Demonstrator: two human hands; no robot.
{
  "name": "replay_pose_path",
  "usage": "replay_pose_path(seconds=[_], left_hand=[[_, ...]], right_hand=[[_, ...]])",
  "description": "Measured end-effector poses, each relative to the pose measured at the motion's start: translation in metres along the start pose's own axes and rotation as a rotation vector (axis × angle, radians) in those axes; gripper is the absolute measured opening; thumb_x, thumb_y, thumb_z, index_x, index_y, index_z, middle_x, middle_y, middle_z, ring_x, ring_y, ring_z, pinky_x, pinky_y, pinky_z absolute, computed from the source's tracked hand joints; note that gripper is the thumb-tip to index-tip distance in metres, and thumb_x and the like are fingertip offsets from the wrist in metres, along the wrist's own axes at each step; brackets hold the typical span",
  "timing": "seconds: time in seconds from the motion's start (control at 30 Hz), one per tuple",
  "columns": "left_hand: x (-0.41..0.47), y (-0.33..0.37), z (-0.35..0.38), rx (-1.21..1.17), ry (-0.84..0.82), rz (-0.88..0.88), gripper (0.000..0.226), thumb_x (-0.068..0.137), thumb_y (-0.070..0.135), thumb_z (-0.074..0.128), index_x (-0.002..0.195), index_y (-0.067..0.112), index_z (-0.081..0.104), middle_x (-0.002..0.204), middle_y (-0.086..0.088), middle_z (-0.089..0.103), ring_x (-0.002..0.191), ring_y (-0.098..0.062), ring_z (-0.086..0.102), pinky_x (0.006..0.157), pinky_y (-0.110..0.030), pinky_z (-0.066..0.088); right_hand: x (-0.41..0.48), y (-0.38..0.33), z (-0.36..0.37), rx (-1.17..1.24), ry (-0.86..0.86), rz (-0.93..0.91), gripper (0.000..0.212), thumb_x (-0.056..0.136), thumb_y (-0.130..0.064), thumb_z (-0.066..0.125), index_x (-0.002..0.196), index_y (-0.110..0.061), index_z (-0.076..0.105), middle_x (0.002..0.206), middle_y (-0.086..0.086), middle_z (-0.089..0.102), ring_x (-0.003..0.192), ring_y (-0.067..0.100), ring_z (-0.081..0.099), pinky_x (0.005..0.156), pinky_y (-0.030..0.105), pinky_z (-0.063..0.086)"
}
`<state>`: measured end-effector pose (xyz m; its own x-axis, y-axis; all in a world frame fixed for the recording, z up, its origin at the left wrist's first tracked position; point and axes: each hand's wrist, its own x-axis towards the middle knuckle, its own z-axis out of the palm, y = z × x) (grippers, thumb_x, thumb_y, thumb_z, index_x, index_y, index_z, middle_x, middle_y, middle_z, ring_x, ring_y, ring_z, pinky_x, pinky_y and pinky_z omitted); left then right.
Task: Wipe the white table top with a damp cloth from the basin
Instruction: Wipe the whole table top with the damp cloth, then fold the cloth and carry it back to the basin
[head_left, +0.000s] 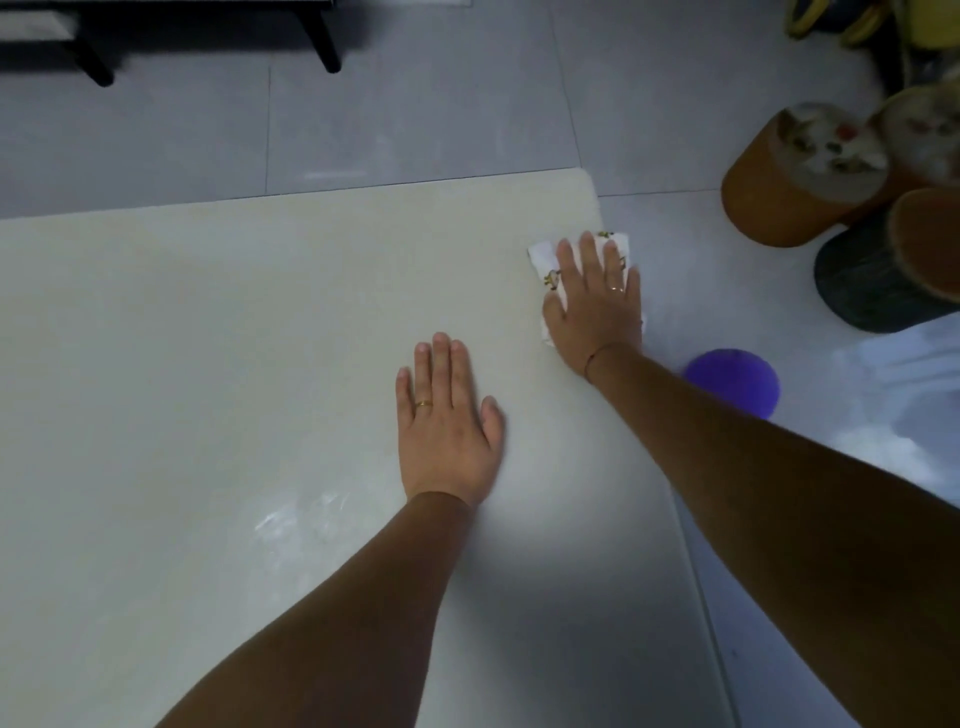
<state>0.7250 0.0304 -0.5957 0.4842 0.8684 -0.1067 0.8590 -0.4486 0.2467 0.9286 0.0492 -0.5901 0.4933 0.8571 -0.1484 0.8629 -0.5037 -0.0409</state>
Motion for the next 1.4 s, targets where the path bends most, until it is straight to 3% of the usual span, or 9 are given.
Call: replay_pose_path(seconds=[0.2, 0.43, 0.53, 0.67, 0.9, 1.17, 1.3, 1.4], left_hand=[[-0.002, 0.001, -0.001, 0.028, 0.000, 0.001, 0.068, 0.094, 0.039, 0.018, 0.153, 0.007, 0.007, 0.161, -0.010, 0.003, 0.149, -0.025, -0.002, 0.117, -0.037, -0.012], [-0.015, 0.007, -0.008, 0.131, -0.140, -0.040, 0.067, 0.098, 0.042, 0.015, 0.151, 0.007, -0.009, 0.161, -0.009, -0.012, 0.147, -0.026, -0.013, 0.116, -0.044, -0.015], [-0.068, 0.018, -0.005, 0.099, -0.171, -0.004, 0.071, 0.098, 0.047, 0.016, 0.151, 0.008, -0.010, 0.160, -0.010, -0.013, 0.147, -0.025, -0.015, 0.116, -0.043, -0.016], [-0.156, 0.032, 0.008, 0.068, -0.166, 0.120, 0.070, 0.097, 0.050, 0.013, 0.152, 0.012, -0.010, 0.160, -0.008, -0.016, 0.146, -0.023, -0.020, 0.116, -0.039, -0.019], [-0.254, 0.044, 0.019, 0.024, -0.174, 0.171, 0.067, 0.096, 0.046, 0.015, 0.153, 0.011, 0.007, 0.161, -0.009, -0.001, 0.148, -0.027, -0.005, 0.119, -0.043, -0.004], [-0.340, 0.060, 0.019, 0.051, -0.281, 0.187, 0.062, 0.096, 0.037, 0.013, 0.152, 0.010, 0.013, 0.160, -0.011, 0.005, 0.147, -0.031, 0.000, 0.117, -0.049, 0.005], [-0.369, 0.063, 0.019, 0.047, -0.338, 0.169, 0.060, 0.096, 0.040, 0.007, 0.153, 0.019, 0.007, 0.160, -0.007, -0.005, 0.146, -0.029, -0.010, 0.117, -0.048, -0.001], [-0.383, 0.068, 0.014, -0.066, -0.365, 0.166, 0.052, 0.102, 0.035, 0.020, 0.152, 0.023, 0.020, 0.161, -0.005, -0.001, 0.147, -0.025, -0.011, 0.120, -0.044, -0.005]], right_hand=[[-0.094, 0.013, 0.007, 0.012, -0.058, 0.033, 0.063, 0.097, -0.037, 0.029, 0.152, -0.021, 0.004, 0.161, 0.006, 0.001, 0.147, 0.029, -0.001, 0.118, 0.049, 0.003], [-0.217, 0.021, 0.021, 0.013, -0.090, 0.056, 0.064, 0.095, -0.038, 0.028, 0.152, -0.019, 0.007, 0.160, 0.009, 0.004, 0.147, 0.031, 0.000, 0.119, 0.048, 0.002], [-0.263, 0.021, 0.024, 0.031, -0.086, 0.070, 0.064, 0.093, -0.035, 0.035, 0.152, -0.017, 0.015, 0.159, 0.011, 0.012, 0.146, 0.032, 0.008, 0.118, 0.051, 0.009], [-0.321, 0.021, 0.027, 0.036, -0.084, 0.090, 0.065, 0.088, -0.036, 0.030, 0.149, -0.016, 0.026, 0.156, 0.013, 0.023, 0.144, 0.033, 0.020, 0.115, 0.054, 0.021], [-0.398, 0.019, 0.042, 0.037, -0.101, 0.085, 0.064, 0.090, -0.039, 0.029, 0.149, -0.018, 0.024, 0.156, 0.012, 0.022, 0.145, 0.032, 0.019, 0.115, 0.054, 0.020], [-0.484, 0.020, 0.050, 0.052, -0.174, 0.086, 0.060, 0.096, -0.042, 0.021, 0.150, -0.016, 0.022, 0.157, 0.012, 0.020, 0.145, 0.032, 0.014, 0.114, 0.057, 0.020], [-0.513, 0.021, 0.047, 0.087, -0.209, 0.078, 0.060, 0.095, -0.043, 0.025, 0.149, -0.015, 0.025, 0.156, 0.012, 0.019, 0.144, 0.033, 0.015, 0.115, 0.057, 0.016], [-0.529, 0.026, 0.039, 0.196, -0.220, 0.053, 0.057, 0.096, -0.039, 0.029, 0.149, -0.017, 0.021, 0.157, 0.007, 0.014, 0.145, 0.028, 0.013, 0.116, 0.053, 0.012]])
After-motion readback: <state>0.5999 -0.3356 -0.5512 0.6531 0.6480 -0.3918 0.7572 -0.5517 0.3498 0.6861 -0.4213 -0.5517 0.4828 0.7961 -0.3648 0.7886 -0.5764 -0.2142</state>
